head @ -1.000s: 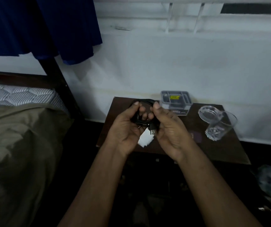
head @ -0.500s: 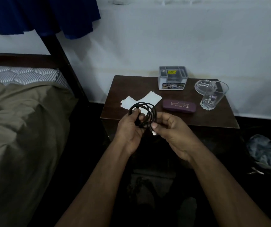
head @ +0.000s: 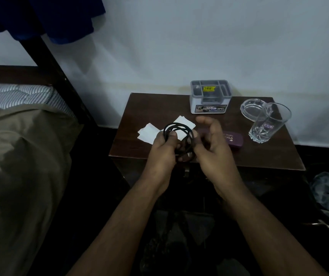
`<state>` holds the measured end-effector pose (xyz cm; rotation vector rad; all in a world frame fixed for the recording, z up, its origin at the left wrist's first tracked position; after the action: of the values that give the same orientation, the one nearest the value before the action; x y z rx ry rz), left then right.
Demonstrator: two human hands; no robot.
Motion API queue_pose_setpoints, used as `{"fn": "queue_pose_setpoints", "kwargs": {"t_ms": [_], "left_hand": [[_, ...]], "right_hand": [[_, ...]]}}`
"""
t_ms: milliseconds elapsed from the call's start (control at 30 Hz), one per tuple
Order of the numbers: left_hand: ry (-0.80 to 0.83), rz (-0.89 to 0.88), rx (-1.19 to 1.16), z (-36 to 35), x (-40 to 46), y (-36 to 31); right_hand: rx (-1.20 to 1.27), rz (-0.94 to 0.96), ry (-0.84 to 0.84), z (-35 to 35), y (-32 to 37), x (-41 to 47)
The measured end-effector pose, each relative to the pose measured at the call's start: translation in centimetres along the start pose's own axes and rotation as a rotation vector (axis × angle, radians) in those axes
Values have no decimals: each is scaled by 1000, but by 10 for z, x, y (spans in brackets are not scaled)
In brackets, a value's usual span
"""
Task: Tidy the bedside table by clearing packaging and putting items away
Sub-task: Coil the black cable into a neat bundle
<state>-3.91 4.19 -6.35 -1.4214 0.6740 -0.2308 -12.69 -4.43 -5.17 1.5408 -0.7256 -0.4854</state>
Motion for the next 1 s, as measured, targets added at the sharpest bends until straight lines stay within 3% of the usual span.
{"fn": "queue_pose_setpoints", "kwargs": {"t_ms": [100,267,333,467,533,633,700,800,867,1000], "left_hand": [[-40,-51,102,1,8,1],[-79,-30,208,4,12,5],[-91,-50,253,6,11,4],[-99,-322,742,23,13,-3],[-139,-413,904,29,11,-9],[8,-309,702,29,8,-9],[227,-230,434,25,3,-7],[551,-250,167,16,-4,-10],[526,-265,71,14,-6,-16],[429,-127,80,11,-2,-16]], "right_hand": [[-456,287,142,7,4,11],[-477,330,244,1,1,10],[-488,322,214,-2,3,9],[226,33,-242,9,11,20],[399,-89,-337,18,12,25],[198,-36,-283,24,10,27],[-19,96,-183,25,8,27],[-323,283,-83,23,6,25],[-364,318,-45,20,7,23],[-406,274,-54,23,7,23]]}}
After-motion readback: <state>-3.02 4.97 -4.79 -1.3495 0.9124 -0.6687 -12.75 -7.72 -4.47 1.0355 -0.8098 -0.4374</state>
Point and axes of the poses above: each hand's wrist, its own x-axis towards the middle knuckle, its own z-axis out of the back of the hand, y = z × x, the point moved 2 cm from there along x, towards the middle knuckle, and after that the axes turned 15 degrees about x, right-handed, at the moved point
